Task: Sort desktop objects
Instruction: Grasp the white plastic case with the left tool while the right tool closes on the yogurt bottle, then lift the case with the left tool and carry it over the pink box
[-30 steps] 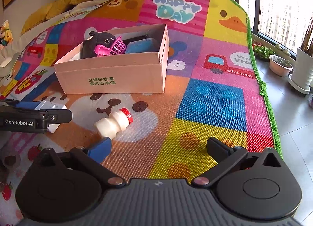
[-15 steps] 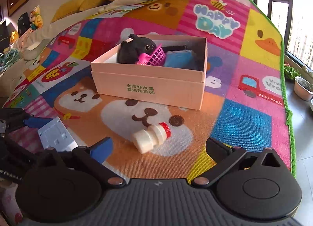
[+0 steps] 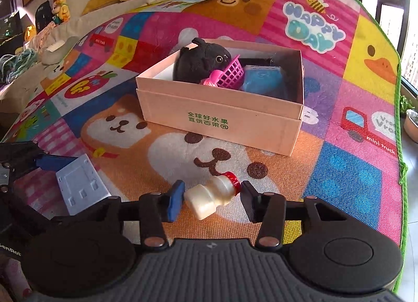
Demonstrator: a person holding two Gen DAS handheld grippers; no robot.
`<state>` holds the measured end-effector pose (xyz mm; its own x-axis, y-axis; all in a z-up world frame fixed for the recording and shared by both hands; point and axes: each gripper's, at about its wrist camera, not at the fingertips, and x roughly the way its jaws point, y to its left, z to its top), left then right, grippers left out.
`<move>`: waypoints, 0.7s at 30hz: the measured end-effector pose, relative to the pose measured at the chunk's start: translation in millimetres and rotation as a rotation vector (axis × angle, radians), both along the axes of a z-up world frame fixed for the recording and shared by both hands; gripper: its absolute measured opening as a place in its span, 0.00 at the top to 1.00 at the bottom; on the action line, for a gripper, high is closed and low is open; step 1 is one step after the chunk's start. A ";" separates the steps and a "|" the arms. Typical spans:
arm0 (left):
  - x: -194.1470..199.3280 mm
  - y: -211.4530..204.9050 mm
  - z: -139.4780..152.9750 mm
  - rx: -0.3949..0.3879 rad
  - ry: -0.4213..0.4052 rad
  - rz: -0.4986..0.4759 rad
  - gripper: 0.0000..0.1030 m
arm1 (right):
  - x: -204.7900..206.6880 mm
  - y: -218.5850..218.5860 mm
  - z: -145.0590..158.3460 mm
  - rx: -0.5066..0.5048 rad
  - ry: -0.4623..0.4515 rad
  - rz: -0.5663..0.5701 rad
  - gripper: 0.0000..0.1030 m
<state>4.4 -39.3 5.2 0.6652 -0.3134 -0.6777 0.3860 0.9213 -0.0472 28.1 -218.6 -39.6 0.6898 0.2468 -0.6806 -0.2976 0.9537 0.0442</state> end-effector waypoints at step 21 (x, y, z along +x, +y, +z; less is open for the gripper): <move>-25.5 -21.4 47.4 0.098 -0.128 -0.067 0.08 | -41.8 -26.3 49.1 -0.003 -0.112 -0.119 0.55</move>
<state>-21.1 -60.7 52.6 0.7283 -0.2961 -0.6180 0.4433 0.8913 0.0954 -13.7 -244.9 9.5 0.7855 0.1572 -0.5985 -0.1853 0.9826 0.0148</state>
